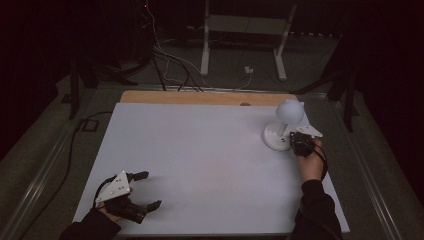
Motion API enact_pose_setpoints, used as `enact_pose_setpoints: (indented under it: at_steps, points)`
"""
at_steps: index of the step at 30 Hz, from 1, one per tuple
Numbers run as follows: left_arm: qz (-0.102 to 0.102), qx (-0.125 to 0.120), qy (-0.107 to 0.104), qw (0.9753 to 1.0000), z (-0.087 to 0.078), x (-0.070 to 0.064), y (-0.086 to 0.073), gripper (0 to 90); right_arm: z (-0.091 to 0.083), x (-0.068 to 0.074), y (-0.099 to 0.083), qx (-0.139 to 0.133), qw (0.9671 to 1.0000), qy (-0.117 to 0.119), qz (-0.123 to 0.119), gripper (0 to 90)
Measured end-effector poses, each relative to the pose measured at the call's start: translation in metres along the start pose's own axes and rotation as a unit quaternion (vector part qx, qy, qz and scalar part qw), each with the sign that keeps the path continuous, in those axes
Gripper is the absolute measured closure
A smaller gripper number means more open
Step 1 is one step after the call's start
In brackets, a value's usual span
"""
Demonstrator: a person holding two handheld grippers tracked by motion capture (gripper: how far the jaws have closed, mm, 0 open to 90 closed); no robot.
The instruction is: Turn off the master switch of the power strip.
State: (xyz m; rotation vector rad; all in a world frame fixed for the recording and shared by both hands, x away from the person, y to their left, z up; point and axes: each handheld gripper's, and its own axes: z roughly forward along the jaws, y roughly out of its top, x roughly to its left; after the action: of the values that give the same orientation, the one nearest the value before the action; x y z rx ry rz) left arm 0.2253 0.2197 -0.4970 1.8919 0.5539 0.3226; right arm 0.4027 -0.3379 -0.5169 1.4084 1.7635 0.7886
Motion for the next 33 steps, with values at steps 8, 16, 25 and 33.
enact_pose_setpoints:
  at_steps: [8,16,25,33]
  points:
    - [-0.004,-0.003,0.004,1.0,-0.001,0.002,0.0,0.4,-0.005,-0.015,-0.003,-0.038,0.9978,0.023,0.049,81.9]
    - [-0.001,-0.001,0.004,1.0,0.0,0.001,0.0,0.4,-0.018,-0.018,0.007,-0.054,0.9971,0.023,0.048,76.6]
    - [-0.002,-0.006,0.004,1.0,-0.002,0.001,0.001,0.4,-0.027,-0.021,0.013,-0.083,0.9952,0.022,0.047,36.6]
    - [-0.002,-0.006,0.002,1.0,-0.002,0.001,0.001,0.4,-0.031,-0.022,0.017,-0.064,0.9951,0.03,0.069,0.0]
